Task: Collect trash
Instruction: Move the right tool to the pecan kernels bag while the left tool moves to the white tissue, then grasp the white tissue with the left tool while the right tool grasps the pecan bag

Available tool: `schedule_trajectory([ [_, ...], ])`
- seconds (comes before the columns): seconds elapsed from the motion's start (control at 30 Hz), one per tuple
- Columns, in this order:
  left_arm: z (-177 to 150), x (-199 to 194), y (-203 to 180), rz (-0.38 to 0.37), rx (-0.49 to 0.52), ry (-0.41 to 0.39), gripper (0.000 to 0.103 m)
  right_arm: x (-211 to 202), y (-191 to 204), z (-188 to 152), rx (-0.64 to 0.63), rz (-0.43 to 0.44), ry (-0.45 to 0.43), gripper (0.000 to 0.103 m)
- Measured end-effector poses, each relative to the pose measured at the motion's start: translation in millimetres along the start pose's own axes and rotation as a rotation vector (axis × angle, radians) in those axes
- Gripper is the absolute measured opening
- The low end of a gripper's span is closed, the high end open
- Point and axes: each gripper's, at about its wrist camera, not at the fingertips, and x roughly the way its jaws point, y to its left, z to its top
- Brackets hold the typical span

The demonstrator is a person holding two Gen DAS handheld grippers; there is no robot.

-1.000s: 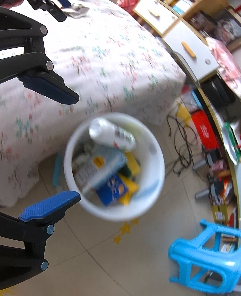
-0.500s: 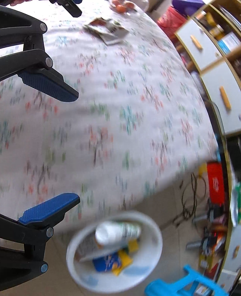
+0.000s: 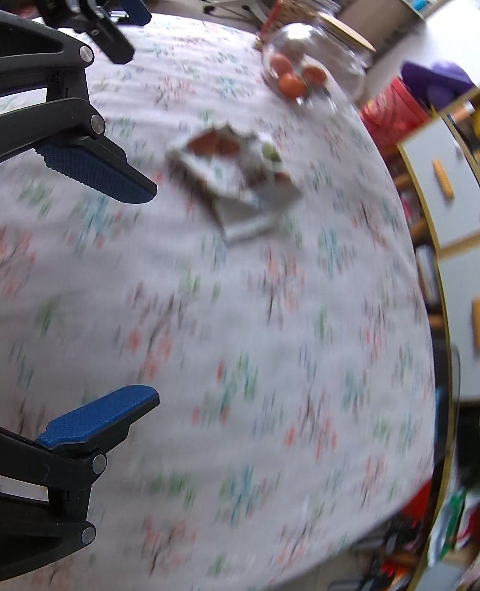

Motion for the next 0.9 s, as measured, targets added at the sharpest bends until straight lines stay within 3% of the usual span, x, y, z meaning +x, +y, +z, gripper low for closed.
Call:
schedule_trajectory([
  [0.17, -1.8, -2.4, 21.5, -0.012, -0.042, 0.003, 0.1, 31.5, 39.4, 11.4, -0.064, 0.048, -0.004, 0.084],
  [0.4, -1.0, 3.4, 36.7, -0.005, -0.053, 0.017, 0.1, 80.1, 55.8, 30.8, -0.113, 0.001, -0.013, 0.084],
  [0.53, 1.6, 9.5, 38.9, 0.001, -0.057, 0.028, 0.1, 85.6, 64.6, 30.2, -0.165, -0.031, -0.054, 0.084],
  [0.6, 5.4, 14.0, 38.5, 0.006, -0.056, 0.032, 0.1, 84.7, 67.7, 27.7, -0.187, -0.033, -0.061, 0.078],
  [0.7, 11.4, 19.1, 34.6, 0.021, -0.057, 0.027, 0.1, 80.8, 69.5, 25.5, -0.203, -0.039, -0.053, 0.048],
  [0.8, 18.7, 23.2, 27.7, 0.02, -0.058, 0.01, 0.1, 76.9, 66.2, 23.2, -0.207, -0.04, -0.035, 0.036],
  [0.83, 20.6, 24.3, 25.6, 0.019, -0.059, 0.006, 0.1, 75.0, 63.7, 22.5, -0.207, -0.03, -0.026, 0.028],
  [0.87, 23.3, 26.3, 23.1, 0.017, -0.061, 0.003, 0.1, 73.7, 61.7, 22.8, -0.206, -0.022, -0.019, 0.0],
  [0.9, 26.5, 28.9, 20.3, 0.011, -0.068, 0.001, 0.1, 72.1, 58.4, 23.3, -0.202, 0.008, 0.004, 0.0],
])
